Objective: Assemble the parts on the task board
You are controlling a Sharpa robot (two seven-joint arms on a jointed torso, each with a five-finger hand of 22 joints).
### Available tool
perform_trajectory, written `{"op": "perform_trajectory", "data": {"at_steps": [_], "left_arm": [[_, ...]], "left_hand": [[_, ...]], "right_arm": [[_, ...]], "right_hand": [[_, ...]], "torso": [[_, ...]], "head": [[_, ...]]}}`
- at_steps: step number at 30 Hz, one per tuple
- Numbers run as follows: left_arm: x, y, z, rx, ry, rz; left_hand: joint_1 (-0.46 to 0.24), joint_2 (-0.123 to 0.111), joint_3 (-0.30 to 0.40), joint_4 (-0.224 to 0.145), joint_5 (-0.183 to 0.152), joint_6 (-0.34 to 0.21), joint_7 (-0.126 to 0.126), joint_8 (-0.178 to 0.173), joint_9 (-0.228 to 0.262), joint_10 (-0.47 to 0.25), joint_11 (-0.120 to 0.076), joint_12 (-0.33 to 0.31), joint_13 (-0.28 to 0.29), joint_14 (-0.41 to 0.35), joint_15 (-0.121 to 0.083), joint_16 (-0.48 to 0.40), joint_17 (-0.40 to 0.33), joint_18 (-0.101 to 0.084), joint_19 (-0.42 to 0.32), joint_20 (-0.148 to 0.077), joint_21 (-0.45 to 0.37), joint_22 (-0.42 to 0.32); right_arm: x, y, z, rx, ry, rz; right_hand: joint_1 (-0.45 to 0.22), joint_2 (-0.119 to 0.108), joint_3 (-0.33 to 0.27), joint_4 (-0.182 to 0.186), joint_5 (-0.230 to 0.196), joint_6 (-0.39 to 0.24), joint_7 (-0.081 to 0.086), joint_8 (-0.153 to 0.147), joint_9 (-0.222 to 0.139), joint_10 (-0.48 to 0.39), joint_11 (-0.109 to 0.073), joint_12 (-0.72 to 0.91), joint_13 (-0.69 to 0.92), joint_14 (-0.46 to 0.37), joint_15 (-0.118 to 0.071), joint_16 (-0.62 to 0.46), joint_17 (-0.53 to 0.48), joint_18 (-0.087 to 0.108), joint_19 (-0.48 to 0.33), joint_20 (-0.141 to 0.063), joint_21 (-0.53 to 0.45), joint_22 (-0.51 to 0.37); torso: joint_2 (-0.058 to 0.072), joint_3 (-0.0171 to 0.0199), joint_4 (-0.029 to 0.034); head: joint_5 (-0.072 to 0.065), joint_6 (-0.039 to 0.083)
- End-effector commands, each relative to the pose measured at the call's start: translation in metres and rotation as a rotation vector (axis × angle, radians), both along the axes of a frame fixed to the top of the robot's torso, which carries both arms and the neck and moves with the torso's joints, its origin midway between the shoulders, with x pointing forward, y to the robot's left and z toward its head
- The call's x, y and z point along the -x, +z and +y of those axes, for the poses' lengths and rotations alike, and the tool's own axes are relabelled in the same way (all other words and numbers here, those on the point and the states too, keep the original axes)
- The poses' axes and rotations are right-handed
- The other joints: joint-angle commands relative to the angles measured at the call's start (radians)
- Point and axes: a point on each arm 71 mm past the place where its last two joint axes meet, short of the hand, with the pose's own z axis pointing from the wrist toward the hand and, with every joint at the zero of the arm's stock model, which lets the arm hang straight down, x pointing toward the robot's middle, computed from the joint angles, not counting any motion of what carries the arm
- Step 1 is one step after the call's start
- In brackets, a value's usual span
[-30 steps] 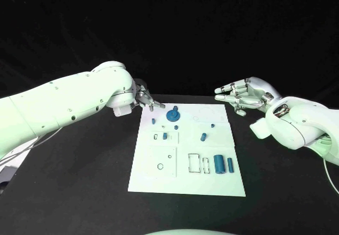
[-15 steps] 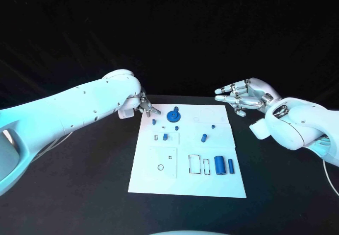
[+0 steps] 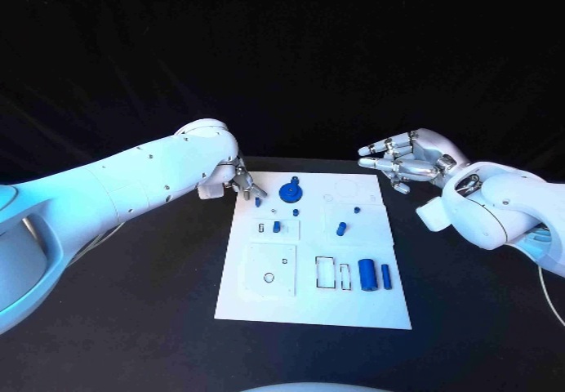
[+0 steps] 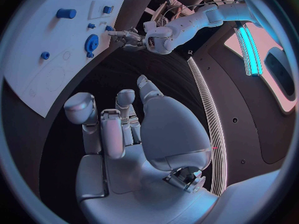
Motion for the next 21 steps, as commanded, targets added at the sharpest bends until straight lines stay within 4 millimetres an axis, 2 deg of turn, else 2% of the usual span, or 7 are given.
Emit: {"op": "perform_trajectory", "data": {"at_steps": [1, 15, 21], "left_arm": [[0.0020, -0.0022, -0.0050, 0.012, -0.038, 0.041], [0.0042, -0.0016, -0.0113, 0.027, -0.052, 0.036], [0.0037, -0.0015, -0.0129, 0.033, -0.050, 0.032]], "left_hand": [[0.013, 0.003, 0.010, -0.001, -0.001, 0.004, -0.003, 0.007, 0.002, 0.002, -0.010, 0.006, 0.001, 0.105, -0.008, 0.002, 0.263, 0.002, 0.042, -0.005, 0.007, 0.137], [0.037, 0.006, 0.040, -0.004, -0.001, 0.003, -0.005, 0.015, 0.004, 0.003, -0.012, 0.005, 0.000, 0.105, -0.010, 0.002, 0.263, 0.002, 0.041, -0.008, 0.005, 0.137], [0.058, 0.007, 0.065, -0.005, -0.001, -0.002, -0.005, 0.019, 0.005, 0.001, -0.012, 0.002, -0.003, 0.105, -0.011, 0.002, 0.263, 0.003, 0.040, -0.008, 0.001, 0.135]], "right_arm": [[0.0002, -0.0001, 0.0015, 0.006, 0.010, -0.007], [0.0002, -0.0007, 0.0034, 0.009, 0.018, 0.001], [0.0014, -0.0010, 0.0071, 0.013, 0.035, 0.007]], "right_hand": [[0.002, 0.011, -0.007, -0.001, 0.007, -0.009, 0.000, -0.006, -0.001, -0.008, 0.001, -0.006, -0.002, 0.059, 0.000, -0.003, 0.071, 0.015, -0.006, -0.002, -0.005, -0.002], [0.003, 0.011, -0.008, -0.001, 0.008, -0.010, 0.000, -0.006, -0.001, -0.006, 0.001, -0.004, -0.001, 0.059, 0.000, -0.003, 0.071, 0.015, -0.006, -0.002, -0.005, -0.002], [0.003, 0.011, -0.008, -0.001, 0.008, -0.010, 0.000, -0.006, -0.001, -0.007, 0.001, -0.005, -0.002, 0.059, 0.000, -0.004, 0.070, 0.015, -0.006, -0.002, -0.005, -0.002]], "torso": [[0.000, -0.0004, 0.0003], [0.000, 0.0003, -0.0008], [-0.001, 0.0004, -0.0003]], "head": [[0.001, -0.001], [0.007, -0.001], [0.006, -0.002]]}}
